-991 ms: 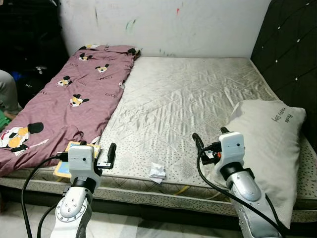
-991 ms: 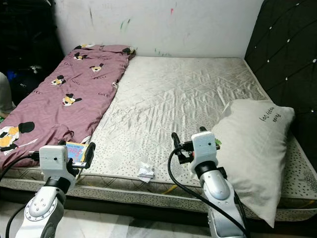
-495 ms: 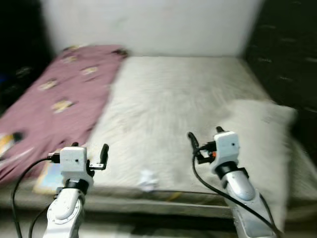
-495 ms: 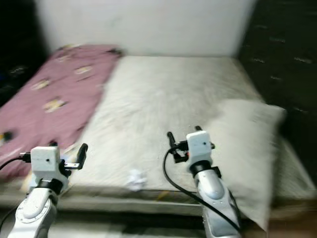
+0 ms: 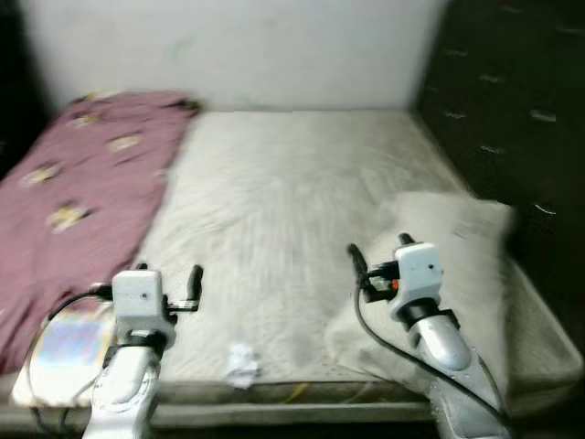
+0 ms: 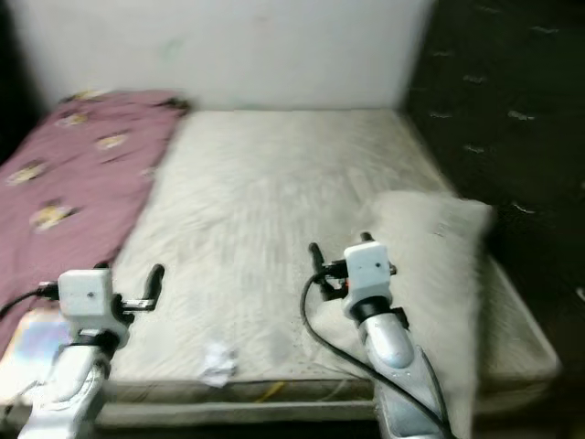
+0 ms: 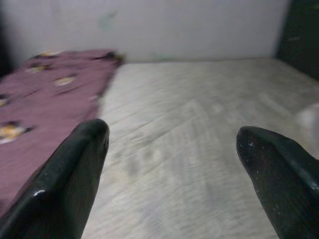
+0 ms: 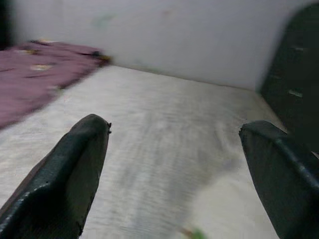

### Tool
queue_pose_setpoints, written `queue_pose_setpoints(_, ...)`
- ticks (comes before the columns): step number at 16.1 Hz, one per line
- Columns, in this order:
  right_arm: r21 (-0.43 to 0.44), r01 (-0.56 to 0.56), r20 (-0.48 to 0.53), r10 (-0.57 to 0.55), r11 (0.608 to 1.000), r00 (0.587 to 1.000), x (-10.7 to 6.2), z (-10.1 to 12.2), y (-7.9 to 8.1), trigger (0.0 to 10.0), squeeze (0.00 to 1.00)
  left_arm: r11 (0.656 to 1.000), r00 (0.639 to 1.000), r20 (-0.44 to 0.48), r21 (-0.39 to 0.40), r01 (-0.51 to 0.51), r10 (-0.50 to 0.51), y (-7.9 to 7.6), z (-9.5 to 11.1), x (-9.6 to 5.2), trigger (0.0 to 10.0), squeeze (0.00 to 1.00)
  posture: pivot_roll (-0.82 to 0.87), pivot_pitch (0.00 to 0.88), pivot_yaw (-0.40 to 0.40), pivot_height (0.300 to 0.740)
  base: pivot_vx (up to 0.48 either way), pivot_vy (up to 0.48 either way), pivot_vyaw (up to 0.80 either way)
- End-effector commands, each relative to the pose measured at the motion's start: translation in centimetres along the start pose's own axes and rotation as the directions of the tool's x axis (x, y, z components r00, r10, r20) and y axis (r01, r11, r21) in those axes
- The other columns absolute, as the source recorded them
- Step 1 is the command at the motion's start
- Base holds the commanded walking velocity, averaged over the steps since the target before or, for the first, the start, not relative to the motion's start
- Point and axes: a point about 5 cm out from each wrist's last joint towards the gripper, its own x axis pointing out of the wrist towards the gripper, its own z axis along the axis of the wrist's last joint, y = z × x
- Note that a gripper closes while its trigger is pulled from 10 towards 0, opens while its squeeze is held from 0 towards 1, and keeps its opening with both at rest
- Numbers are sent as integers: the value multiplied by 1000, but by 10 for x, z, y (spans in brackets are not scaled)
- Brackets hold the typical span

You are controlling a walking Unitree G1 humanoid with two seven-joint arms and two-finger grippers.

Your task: Clean up the room

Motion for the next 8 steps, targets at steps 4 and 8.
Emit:
queue_pose_setpoints(4, 29, -6, 7, 5, 1000, 1000, 4, 2, 3, 10000, 0, 999, 999, -25, 14, -31, 31, 9, -3, -2, 10000, 0, 62, 0, -5, 740, 0, 0, 0)
queue_pose_setpoints(8, 19, -6, 4, 6, 1000, 1000, 6, 2, 3, 10000, 0, 999, 999, -26, 15, -30, 30, 9, -3, 0, 10000, 0, 62, 0, -3, 740, 0, 404, 0)
